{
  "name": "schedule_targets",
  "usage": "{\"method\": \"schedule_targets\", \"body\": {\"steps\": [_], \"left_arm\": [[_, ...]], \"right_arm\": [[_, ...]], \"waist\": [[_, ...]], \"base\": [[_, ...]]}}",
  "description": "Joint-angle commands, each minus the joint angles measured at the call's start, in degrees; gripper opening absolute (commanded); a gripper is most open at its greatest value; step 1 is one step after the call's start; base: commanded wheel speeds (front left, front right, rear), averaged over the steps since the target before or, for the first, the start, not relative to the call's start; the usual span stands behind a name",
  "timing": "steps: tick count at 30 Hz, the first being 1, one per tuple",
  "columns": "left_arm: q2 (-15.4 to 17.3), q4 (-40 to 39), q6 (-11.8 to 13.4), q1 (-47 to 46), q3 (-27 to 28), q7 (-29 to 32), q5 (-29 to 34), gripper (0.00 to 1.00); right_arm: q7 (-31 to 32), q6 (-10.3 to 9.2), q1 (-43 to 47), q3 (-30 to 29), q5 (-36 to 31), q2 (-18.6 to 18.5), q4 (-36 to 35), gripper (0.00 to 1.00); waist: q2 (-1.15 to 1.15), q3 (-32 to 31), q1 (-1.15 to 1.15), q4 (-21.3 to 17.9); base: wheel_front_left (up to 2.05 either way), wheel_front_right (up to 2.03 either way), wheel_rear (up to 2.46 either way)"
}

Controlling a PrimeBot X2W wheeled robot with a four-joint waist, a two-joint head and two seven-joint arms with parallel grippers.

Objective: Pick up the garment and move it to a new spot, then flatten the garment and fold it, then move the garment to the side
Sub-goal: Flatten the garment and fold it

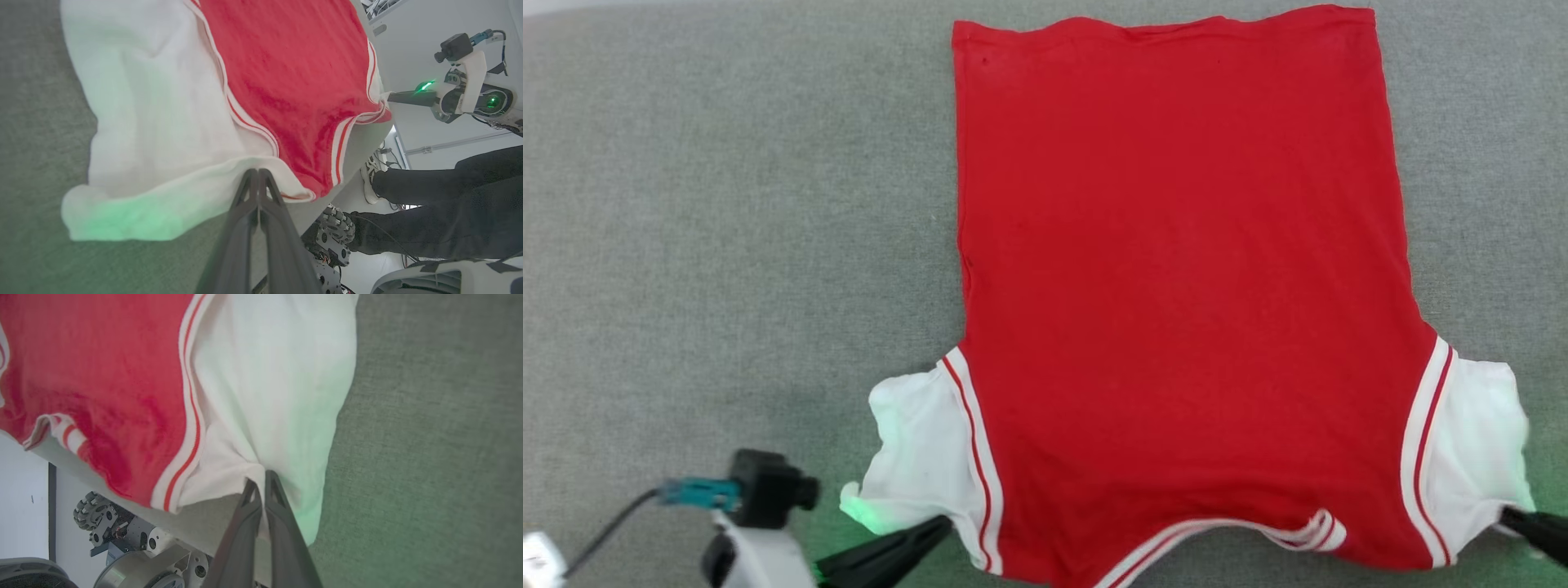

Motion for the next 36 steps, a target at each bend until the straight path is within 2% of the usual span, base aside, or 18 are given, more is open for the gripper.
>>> {"method": "schedule_targets", "body": {"steps": [1, 7, 13, 14, 15, 16, 18, 23, 31, 33, 36], "left_arm": [[-0.9, 0.8, 0.0, -0.6, -0.4, 0.5, 0.4, 0.00], [-4.5, 6.0, 0.0, -1.4, -2.1, 2.1, 1.4, 0.00], [-4.8, 7.6, 0.0, -0.8, -2.8, 1.6, 1.1, 0.00], [-4.7, 7.7, 0.0, -0.7, -2.9, 1.3, 1.0, 0.00], [-4.6, 7.6, 0.0, -0.6, -2.9, 0.9, 0.8, 0.00], [-4.6, 7.4, 0.0, -0.4, -2.8, 0.5, 0.4, 0.00], [-4.2, 6.7, 0.0, -0.1, -2.6, -0.6, -0.4, 0.00], [-3.3, 5.3, 0.0, 0.5, -2.4, -2.6, -1.0, 0.00], [-4.3, 3.8, 0.0, -0.6, -2.2, -4.1, 1.0, 0.00], [-5.4, 3.6, 0.0, -1.7, -2.1, -4.5, 2.1, 0.00], [-6.8, 3.5, 0.0, -3.0, -2.2, -4.4, 3.1, 0.00]], "right_arm": [[0.9, -0.09, -1.0, 0.6, -1.3, 1.7, 1.2, 0.00], [4.4, -0.11, -4.9, 2.2, -7.4, 11.8, 8.7, 0.00], [5.2, -0.16, -6.4, 2.1, -12.3, 15.3, 10.7, 0.00], [5.0, -0.16, -6.6, 1.9, -12.8, 15.6, 10.6, 0.07], [4.8, -0.16, -6.9, 1.7, -13.5, 15.8, 10.4, 0.47], [4.7, -0.16, -6.9, 1.3, -13.8, 16.0, 10.1, 1.00], [5.3, -0.15, -6.8, 0.2, -13.7, 15.3, 9.0, 1.00], [6.4, -0.09, -4.8, -4.7, -12.5, 10.1, 4.0, 1.00], [4.0, -0.09, 1.9, -20.6, -3.1, -1.3, -6.4, 1.00], [1.7, -0.09, 1.1, -27.7, -1.8, -2.7, -5.0, 1.00], [1.4, -0.09, -2.4, -31.4, -5.2, -1.4, -2.0, 1.00]], "waist": [[0.00, 0.1, 0.00, 0.1], [0.00, 0.0, 0.00, 0.0], [0.00, -0.5, 0.00, -1.1], [0.00, -0.5, 0.00, -1.4], [0.00, -0.6, 0.00, -1.7], [0.00, -0.7, 0.00, -2.1], [0.00, -0.8, 0.00, -2.8], [0.00, -1.2, 0.00, -4.1], [0.00, 0.3, 0.00, -2.2], [0.00, 1.4, 0.00, -0.3], [0.00, 2.7, 0.00, 1.9]], "base": [[0.00, 0.00, 0.00], [0.00, 0.00, 0.00], [0.00, 0.00, 0.00], [0.00, 0.00, 0.00], [0.00, 0.00, 0.00], [0.00, 0.00, 0.00], [0.00, 0.00, 0.00], [0.00, 0.00, 0.00], [0.00, 0.00, 0.00], [0.00, 0.00, 0.00], [0.00, 0.00, 0.00]]}}
